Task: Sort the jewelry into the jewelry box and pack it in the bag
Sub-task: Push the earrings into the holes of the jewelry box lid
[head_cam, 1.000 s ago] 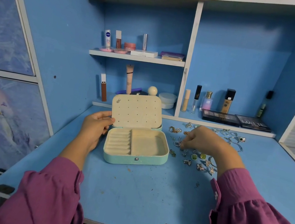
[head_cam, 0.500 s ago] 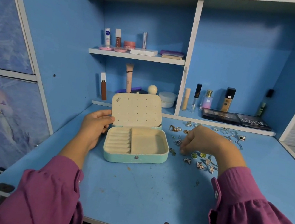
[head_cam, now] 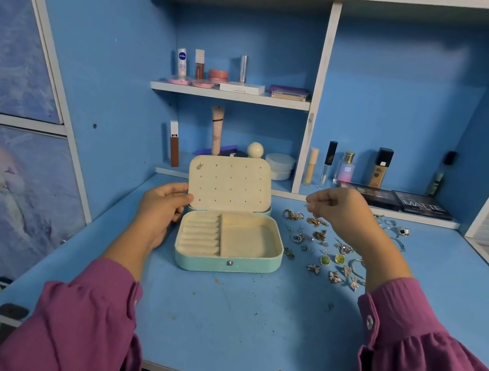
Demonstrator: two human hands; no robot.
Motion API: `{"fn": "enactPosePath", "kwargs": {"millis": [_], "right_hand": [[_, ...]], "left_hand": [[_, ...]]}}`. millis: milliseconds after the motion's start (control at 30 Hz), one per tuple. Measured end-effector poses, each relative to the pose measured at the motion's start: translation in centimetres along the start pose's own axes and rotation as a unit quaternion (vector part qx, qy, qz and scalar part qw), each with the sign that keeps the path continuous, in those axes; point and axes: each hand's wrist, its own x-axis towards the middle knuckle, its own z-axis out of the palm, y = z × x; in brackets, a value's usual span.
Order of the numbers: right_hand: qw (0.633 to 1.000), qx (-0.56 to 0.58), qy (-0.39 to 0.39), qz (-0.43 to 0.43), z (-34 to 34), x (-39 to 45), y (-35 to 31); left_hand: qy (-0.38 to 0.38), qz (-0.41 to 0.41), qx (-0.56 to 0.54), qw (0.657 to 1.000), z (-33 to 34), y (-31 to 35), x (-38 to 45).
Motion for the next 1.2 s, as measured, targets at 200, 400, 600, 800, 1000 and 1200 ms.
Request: {"fn": "enactPosePath", "kwargs": {"millis": [200, 400, 600, 800, 1000, 1200], "right_hand": [[0.997, 0.058, 0.049, -0.013, 4.1, 0.3, -2.0], [0.995, 0.061, 0.022, -0.071, 10.1, 0.5, -5.1], [0.994, 0.063, 0.014, -0.084, 13.8, 2.1, -7.7], [0.993, -0.019, 0.061, -0.097, 16.1, 3.0, -8.7], [0.980, -0.119, 0.114, -0.114, 16.1, 3.3, -9.2], [0.977, -0.120, 0.135, -0.111, 15.9, 3.4, -9.1]], "left_hand": [[0.015, -0.011, -0.026, 0.999, 0.0, 0.0, 0.3], [0.010, -0.008, -0.042, 0.999, 0.0, 0.2, 0.0], [0.005, -0.006, -0.039, 0.999, -0.1, 0.2, -0.1], [0.001, -0.011, -0.044, 0.999, -0.2, 0.0, 0.1], [-0.003, -0.015, -0.035, 0.999, -0.3, 0.2, -0.1], [0.009, -0.005, -0.033, 0.999, -0.1, 0.5, -0.2]]}}
